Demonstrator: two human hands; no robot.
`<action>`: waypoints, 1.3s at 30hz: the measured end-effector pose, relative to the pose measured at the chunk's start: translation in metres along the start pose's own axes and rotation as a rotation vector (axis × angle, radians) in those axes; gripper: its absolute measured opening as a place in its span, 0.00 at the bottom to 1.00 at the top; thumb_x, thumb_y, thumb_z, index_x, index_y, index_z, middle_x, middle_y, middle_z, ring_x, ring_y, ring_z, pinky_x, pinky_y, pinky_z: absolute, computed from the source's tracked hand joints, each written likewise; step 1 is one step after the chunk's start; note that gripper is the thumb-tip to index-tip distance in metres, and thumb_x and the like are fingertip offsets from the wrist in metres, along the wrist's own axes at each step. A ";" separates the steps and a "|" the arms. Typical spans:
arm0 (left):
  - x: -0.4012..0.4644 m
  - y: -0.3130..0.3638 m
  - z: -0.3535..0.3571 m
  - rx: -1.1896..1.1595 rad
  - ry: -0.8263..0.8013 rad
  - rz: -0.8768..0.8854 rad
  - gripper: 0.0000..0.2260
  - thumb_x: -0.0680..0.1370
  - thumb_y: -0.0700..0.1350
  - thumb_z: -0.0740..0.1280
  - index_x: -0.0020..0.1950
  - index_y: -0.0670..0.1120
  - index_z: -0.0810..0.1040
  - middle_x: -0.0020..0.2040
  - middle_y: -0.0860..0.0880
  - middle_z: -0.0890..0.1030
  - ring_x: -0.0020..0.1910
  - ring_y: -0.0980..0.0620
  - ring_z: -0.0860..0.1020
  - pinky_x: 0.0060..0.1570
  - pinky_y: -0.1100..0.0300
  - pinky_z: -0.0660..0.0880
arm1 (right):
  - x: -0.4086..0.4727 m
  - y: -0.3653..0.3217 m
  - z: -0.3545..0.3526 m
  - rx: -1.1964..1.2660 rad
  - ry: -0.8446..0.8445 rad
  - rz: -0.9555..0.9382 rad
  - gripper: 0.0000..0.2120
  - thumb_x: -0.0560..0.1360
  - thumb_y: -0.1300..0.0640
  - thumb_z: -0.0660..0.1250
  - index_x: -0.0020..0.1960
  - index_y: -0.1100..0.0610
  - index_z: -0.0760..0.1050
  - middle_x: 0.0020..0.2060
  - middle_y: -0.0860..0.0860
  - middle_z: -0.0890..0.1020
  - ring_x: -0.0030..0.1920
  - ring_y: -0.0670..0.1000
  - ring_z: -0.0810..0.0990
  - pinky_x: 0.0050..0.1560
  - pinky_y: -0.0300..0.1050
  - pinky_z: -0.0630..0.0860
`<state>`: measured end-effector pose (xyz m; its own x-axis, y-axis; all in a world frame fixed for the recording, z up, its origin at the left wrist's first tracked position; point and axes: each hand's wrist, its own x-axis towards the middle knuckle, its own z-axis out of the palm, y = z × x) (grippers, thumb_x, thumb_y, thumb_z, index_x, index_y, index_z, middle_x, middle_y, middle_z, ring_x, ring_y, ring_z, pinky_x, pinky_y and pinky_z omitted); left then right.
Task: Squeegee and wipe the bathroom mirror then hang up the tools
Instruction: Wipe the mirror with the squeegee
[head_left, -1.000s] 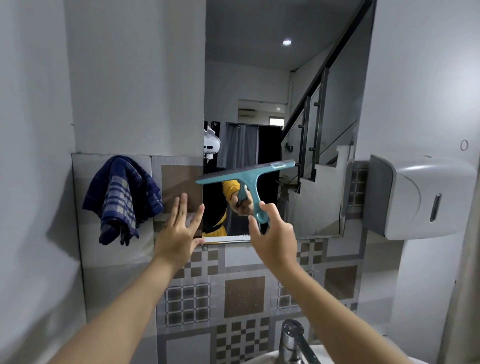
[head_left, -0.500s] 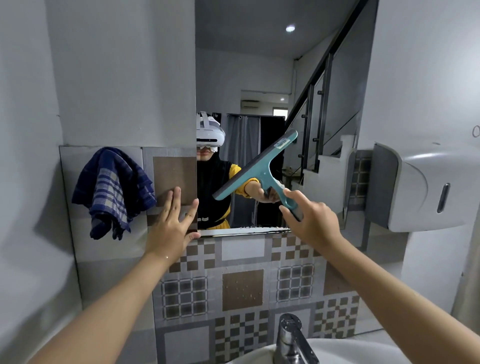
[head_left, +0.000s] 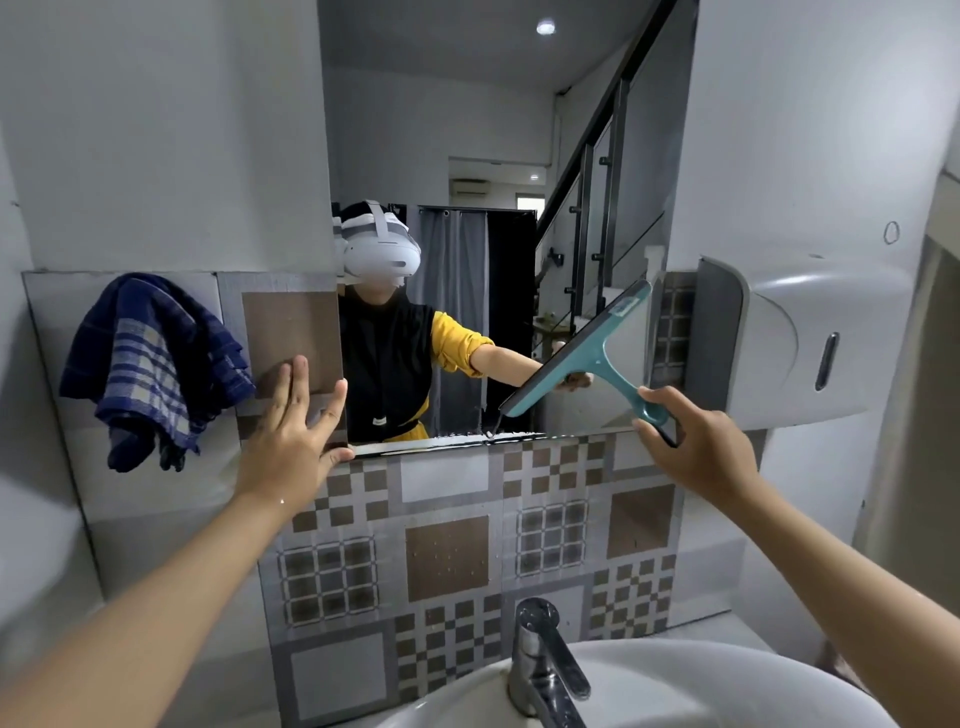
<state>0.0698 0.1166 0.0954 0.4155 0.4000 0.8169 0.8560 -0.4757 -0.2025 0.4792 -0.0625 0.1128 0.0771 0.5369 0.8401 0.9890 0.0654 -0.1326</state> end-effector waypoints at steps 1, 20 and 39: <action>0.000 0.000 0.000 0.002 0.001 0.001 0.40 0.63 0.50 0.77 0.71 0.44 0.66 0.72 0.30 0.57 0.71 0.35 0.54 0.54 0.37 0.73 | -0.002 0.003 0.002 0.012 -0.002 0.013 0.18 0.71 0.55 0.74 0.59 0.56 0.76 0.31 0.49 0.79 0.19 0.52 0.70 0.22 0.45 0.75; -0.001 0.001 0.001 -0.070 -0.012 -0.028 0.39 0.65 0.50 0.76 0.72 0.44 0.64 0.74 0.31 0.54 0.72 0.36 0.48 0.52 0.34 0.74 | -0.039 -0.056 0.038 0.598 0.068 0.565 0.07 0.75 0.58 0.70 0.51 0.54 0.74 0.36 0.49 0.78 0.22 0.40 0.71 0.22 0.29 0.66; -0.001 -0.002 0.005 -0.092 -0.009 -0.015 0.39 0.66 0.49 0.76 0.72 0.44 0.63 0.74 0.32 0.52 0.73 0.37 0.46 0.61 0.35 0.68 | -0.049 -0.143 0.062 1.017 0.212 1.031 0.05 0.77 0.54 0.67 0.50 0.50 0.72 0.34 0.52 0.73 0.26 0.46 0.66 0.23 0.38 0.65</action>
<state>0.0692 0.1208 0.0918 0.4060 0.4146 0.8144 0.8306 -0.5391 -0.1396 0.3265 -0.0461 0.0583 0.7859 0.5875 0.1930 -0.0218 0.3382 -0.9408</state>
